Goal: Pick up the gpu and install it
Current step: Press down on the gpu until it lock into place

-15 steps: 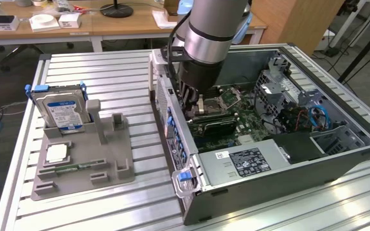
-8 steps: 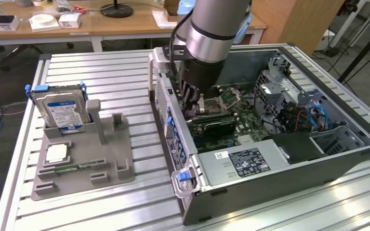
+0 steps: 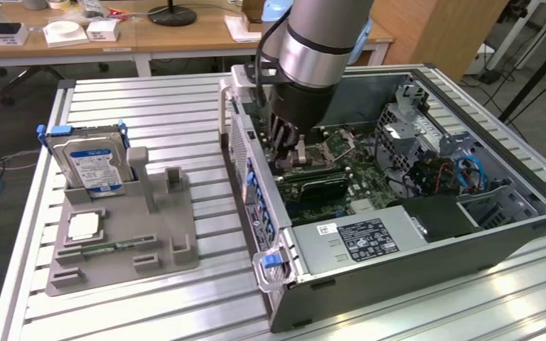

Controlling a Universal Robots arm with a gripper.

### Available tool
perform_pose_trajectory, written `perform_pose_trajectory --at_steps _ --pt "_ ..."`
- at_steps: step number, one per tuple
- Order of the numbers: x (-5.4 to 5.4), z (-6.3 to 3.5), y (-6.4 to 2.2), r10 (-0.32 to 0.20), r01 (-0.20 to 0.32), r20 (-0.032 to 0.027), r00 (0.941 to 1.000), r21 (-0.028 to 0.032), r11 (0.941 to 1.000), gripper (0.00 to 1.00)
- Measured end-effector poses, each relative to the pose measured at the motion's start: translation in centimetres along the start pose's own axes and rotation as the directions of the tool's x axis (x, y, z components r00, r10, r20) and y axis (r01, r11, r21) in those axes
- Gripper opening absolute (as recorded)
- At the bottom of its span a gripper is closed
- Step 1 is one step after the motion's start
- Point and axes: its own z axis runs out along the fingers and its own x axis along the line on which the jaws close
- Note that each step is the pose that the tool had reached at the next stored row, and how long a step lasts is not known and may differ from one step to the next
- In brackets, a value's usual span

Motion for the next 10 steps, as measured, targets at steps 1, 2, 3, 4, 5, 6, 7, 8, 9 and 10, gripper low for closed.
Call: perform_pose_trajectory --at_steps 1,2,3,4,5,6,7,8,9,10 --pt "0.01 0.00 0.08 0.000 0.000 0.0000 1.0000 -0.0001 1.0000 0.11" --pt "0.01 0.01 0.18 0.000 0.000 -0.0001 1.0000 -0.0001 1.0000 0.11" --pt "0.01 0.01 0.29 0.001 -0.001 -0.0001 1.0000 -0.0002 1.0000 0.11" --pt "0.01 0.02 0.33 0.001 -0.001 0.0000 1.0000 -0.0001 1.0000 0.11" --pt "0.01 0.02 0.34 0.002 -0.002 0.0000 1.0000 -0.0001 1.0000 0.11" --pt "0.01 0.02 0.37 0.003 -0.003 0.0001 1.0000 0.0000 1.0000 0.11" --pt "0.02 0.03 0.44 0.004 -0.004 0.0002 1.0000 0.0000 1.0000 0.11" --pt "0.02 0.03 0.46 0.004 -0.004 0.0002 1.0000 0.0000 1.0000 0.11" --pt "0.03 0.03 0.47 0.005 -0.005 0.0003 1.0000 0.0001 1.0000 0.11" --pt "0.04 0.03 0.49 0.006 -0.006 0.0004 1.0000 0.0001 1.0000 0.11"
